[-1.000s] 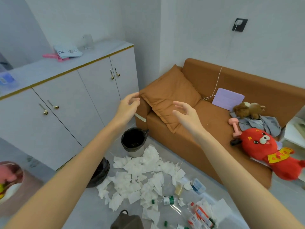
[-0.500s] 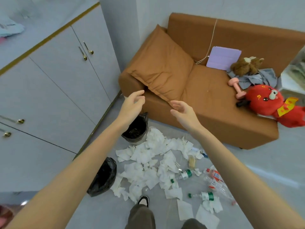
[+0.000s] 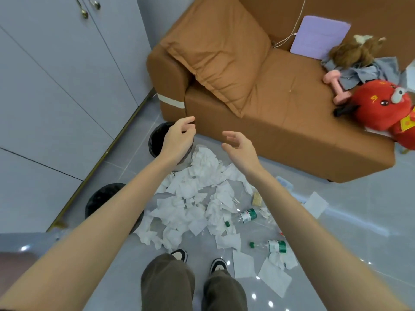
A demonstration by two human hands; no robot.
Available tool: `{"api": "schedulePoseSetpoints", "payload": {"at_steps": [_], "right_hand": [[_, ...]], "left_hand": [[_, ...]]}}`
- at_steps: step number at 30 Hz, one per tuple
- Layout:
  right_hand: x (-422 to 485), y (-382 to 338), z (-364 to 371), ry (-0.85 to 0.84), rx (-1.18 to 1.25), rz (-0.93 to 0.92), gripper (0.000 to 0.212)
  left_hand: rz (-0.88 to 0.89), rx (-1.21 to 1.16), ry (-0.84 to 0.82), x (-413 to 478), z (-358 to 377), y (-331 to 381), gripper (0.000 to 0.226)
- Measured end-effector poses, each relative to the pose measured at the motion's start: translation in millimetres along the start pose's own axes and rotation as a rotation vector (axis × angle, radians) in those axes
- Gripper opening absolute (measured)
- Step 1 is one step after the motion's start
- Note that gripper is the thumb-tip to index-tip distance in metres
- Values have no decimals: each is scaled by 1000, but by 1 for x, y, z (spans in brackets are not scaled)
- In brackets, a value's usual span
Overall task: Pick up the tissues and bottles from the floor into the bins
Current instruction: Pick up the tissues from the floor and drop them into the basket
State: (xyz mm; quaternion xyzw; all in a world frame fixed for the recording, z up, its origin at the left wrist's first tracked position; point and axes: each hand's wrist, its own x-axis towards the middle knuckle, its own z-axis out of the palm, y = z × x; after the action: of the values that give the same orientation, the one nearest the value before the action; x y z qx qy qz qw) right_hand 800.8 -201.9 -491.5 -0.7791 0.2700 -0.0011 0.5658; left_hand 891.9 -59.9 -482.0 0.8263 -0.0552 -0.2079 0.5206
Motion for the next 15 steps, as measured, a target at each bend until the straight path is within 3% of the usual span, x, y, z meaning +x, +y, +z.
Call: {"api": "schedulePoseSetpoints", "payload": {"at_steps": [9, 15], "right_hand": [[39, 96, 49, 12, 52, 66, 33], [87, 189, 131, 32, 23, 89, 34]], "left_hand": [[-70, 42, 34, 34, 23, -117, 35], [-43, 23, 44, 81, 32, -236, 33]]}}
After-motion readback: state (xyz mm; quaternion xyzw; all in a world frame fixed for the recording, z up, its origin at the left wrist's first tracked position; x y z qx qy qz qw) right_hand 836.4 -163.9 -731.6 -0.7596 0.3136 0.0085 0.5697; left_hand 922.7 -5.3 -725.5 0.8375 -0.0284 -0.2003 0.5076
